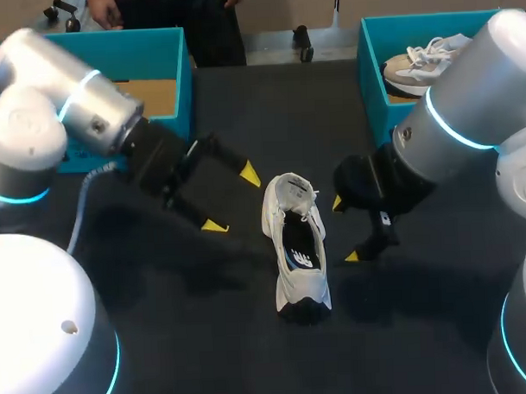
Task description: Take the shoe out of the shoebox, open the shoe tongue, remove and reinsert the insole, then place the shoe into the shoebox
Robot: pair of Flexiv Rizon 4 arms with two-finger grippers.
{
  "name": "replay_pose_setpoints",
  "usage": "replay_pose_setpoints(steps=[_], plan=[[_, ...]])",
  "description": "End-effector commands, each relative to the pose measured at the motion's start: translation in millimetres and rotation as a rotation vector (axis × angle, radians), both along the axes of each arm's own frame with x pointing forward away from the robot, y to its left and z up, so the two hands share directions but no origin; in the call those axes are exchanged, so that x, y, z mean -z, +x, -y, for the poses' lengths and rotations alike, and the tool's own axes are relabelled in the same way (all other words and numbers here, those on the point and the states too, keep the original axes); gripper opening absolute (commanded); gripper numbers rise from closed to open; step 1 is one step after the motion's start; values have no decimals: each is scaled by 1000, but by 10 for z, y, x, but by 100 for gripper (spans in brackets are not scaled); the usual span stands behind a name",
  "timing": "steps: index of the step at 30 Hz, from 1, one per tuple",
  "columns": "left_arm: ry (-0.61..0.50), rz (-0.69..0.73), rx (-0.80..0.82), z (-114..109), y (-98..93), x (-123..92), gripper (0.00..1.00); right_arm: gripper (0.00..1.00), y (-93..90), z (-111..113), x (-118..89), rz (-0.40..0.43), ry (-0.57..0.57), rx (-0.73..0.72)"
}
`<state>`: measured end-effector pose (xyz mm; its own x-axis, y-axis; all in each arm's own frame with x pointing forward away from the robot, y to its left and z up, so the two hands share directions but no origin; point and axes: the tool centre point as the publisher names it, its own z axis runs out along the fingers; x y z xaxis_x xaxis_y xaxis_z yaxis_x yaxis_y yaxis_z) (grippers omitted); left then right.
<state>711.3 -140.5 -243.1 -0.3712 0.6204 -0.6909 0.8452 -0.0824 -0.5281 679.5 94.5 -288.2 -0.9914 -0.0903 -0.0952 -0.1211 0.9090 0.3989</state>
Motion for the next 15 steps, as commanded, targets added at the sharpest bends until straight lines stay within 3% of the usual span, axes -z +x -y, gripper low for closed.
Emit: replay_pose_setpoints(steps=[1, 15], plan=[[126, -10, 100, 10, 92, -17, 100, 100, 104, 61, -136, -34, -58, -18], [117, -44, 102, -1, 117, -15, 100, 100, 262, 502, -545, -33, -88, 93]])
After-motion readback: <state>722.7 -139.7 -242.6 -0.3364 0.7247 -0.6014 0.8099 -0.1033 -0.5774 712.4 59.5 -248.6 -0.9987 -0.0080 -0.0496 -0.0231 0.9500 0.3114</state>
